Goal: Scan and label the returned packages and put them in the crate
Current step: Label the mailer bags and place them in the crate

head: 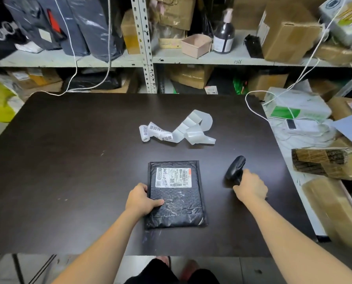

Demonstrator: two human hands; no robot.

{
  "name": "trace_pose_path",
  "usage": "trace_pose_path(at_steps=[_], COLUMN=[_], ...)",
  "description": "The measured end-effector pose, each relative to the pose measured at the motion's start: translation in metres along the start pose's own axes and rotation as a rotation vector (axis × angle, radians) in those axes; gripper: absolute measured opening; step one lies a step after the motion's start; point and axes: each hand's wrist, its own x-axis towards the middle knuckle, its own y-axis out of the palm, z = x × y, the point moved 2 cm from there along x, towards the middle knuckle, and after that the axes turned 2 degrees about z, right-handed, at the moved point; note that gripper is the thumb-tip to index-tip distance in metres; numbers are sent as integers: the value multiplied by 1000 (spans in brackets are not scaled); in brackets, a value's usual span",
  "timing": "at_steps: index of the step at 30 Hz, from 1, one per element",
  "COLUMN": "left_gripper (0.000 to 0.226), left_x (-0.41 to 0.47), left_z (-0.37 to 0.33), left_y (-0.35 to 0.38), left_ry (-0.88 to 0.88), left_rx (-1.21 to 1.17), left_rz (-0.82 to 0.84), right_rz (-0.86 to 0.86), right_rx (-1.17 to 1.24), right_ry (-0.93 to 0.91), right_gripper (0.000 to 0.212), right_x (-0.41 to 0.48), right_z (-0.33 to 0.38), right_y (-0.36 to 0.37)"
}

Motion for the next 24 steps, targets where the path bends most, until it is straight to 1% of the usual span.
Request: trace_pose_path(at_steps=[2, 3, 5, 6, 7, 9, 11, 13, 19, 24], left_gripper=[59, 59, 59, 58, 58, 58, 59, 59, 60, 61], left_x=[0, 0, -1, -2, -2, -1, -1, 2, 1, 0], left_z=[0, -1, -3, -4, -4, -3, -2, -3, -4, -5], left_y=[-1, -2, -4, -5, -5, -4, -5, -5, -6, -8], left_ry=[-2, -1, -3, -7, -11, -27, -42, -52, -53, -49], left_rx=[-4, -5, -6, -7, -9, -33, -56, -57, -60, -27], left_rz=[8, 14, 22, 24, 28, 34, 38, 43, 45, 42], right_rz=[3, 8, 49, 100, 155, 201, 154, 109, 87, 75], right_rx=[-23, -10, 115, 199, 249, 194, 46, -39, -97, -63], right_ry=[-56, -113, -253, -317, -384, -513, -588, -621, -602, -597], right_gripper=[30, 27, 17, 11, 9, 20, 22, 19, 16, 19], right_x=[1, 0, -6, -11, -17, -31, -41, -48, -52, -55], right_z=[6, 10, 21, 26, 32, 42, 52, 58, 54, 53], right_y=[-4, -9, -21, -28, -36, -52, -67, -79, -95, -94])
